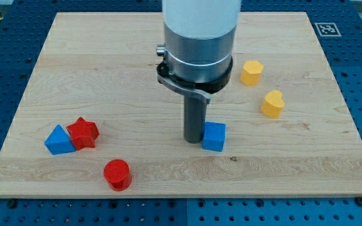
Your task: Push the red circle below the red star
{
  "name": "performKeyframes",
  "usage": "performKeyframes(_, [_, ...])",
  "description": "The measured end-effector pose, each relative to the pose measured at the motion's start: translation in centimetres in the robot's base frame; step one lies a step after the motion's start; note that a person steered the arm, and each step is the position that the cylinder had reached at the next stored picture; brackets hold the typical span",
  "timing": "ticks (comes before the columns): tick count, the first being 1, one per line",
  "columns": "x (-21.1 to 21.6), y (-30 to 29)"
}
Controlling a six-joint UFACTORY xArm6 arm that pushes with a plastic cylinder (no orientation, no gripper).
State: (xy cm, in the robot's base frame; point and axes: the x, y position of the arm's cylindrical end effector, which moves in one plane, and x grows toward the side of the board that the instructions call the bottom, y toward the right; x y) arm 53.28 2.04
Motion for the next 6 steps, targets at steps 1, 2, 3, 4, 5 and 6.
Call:
performKeyframes(1, [0.0,0.3])
performKeyframes(2, [3.5,-2.2])
performKeyframes(3, [8.5,-4.0])
performKeyframes(4, [8.6,-4.2])
performKeyframes(5, [8.6,-4.8])
performKeyframes(6, [8.5,-8.0])
